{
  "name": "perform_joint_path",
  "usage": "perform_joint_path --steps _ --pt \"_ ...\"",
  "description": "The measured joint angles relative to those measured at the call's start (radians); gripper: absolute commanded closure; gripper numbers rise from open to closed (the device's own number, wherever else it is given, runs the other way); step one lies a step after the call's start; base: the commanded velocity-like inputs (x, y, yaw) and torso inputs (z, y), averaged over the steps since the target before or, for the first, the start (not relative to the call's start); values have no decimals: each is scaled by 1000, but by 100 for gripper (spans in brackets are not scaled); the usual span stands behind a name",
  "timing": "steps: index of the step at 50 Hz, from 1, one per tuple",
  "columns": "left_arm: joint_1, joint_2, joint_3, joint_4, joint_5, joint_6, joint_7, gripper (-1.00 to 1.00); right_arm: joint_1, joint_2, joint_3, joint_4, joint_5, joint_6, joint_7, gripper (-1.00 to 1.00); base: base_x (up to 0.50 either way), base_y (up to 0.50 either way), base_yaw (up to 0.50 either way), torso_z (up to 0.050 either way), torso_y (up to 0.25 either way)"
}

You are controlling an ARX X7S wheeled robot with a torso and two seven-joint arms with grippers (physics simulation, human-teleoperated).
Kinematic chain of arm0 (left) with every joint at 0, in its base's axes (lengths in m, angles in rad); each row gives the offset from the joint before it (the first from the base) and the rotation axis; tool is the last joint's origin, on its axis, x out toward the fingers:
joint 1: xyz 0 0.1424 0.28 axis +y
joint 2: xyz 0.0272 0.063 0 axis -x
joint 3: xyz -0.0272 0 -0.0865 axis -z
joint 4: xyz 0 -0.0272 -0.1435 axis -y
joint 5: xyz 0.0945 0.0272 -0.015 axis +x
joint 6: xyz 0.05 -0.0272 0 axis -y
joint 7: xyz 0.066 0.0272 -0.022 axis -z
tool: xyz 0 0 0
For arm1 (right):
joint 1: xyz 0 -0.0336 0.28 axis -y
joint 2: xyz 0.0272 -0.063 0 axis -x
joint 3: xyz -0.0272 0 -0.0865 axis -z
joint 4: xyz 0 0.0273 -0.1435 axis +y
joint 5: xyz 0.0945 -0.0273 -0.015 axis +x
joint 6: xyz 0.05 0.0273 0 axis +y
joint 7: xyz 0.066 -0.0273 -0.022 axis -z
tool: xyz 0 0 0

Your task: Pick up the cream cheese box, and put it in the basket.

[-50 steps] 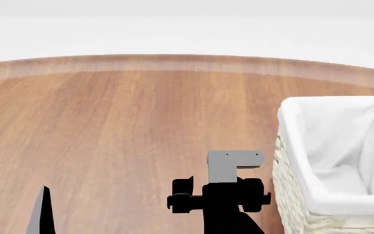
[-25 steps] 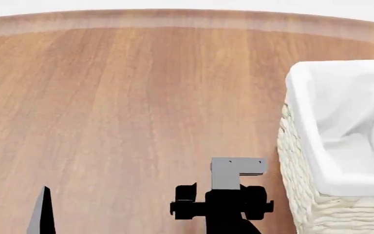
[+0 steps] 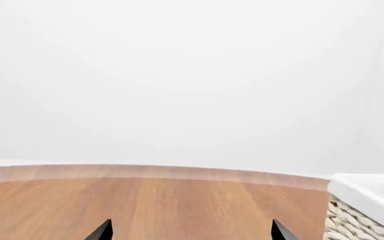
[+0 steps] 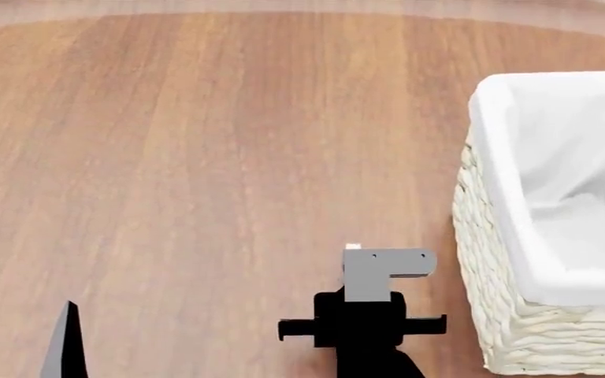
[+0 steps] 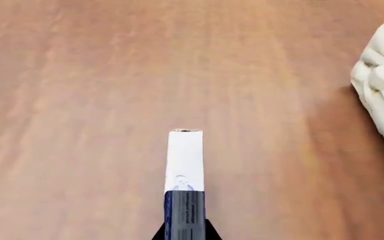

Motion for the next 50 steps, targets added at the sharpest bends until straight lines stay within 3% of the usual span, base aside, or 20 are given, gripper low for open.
perform_joint_path --steps 11,25,37,50 --pt "1 -2 1 -3 0 8 -3 -100 -6 -3 104 0 -90 15 -21 100 0 0 0 0 -1" --pt "-4 -6 2 -10 -9 9 -6 -100 97 3 -54 -15 104 -15 -9 100 1 0 0 0 0" --pt "-8 -11 2 -11 -21 4 -8 -100 170 104 -128 -263 169 25 112 100 0 0 0 0 7" --pt "-7 -17 4 -11 -30 1 -9 -100 214 205 -150 -513 196 68 225 100 -5 0 0 0 243"
